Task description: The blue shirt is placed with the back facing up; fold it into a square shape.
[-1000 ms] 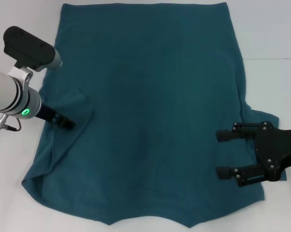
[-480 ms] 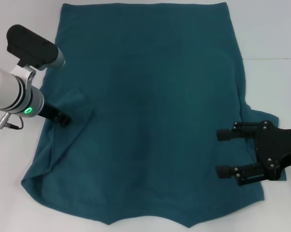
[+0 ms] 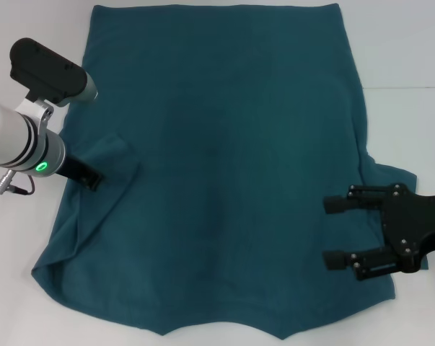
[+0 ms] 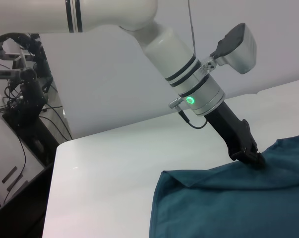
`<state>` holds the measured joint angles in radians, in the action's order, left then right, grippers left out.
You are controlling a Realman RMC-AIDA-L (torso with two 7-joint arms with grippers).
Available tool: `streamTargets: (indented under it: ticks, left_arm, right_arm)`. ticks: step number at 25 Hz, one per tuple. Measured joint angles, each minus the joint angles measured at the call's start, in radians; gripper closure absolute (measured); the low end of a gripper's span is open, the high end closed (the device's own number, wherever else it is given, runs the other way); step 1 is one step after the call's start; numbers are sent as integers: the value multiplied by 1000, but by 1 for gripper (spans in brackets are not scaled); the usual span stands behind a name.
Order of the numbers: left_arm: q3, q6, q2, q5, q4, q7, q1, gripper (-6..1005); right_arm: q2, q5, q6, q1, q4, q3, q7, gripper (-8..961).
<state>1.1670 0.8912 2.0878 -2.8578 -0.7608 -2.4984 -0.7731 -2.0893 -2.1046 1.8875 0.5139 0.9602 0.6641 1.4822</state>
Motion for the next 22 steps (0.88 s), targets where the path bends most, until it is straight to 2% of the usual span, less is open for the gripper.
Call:
streamTargets:
  ticks: [14, 20, 22]
  left_arm:
    - [0, 2, -3, 0, 4, -10, 0, 928]
    - [0, 0, -5, 0, 10, -10, 0, 761]
    - [1, 0, -6, 0, 13, -8, -1, 587]
  right_arm:
    - [-1, 0, 2, -5, 0, 6, 0, 16]
    - [-2, 0, 2, -3, 0, 6, 1, 17]
    - [-2, 0, 2, -3, 0, 6, 1, 17]
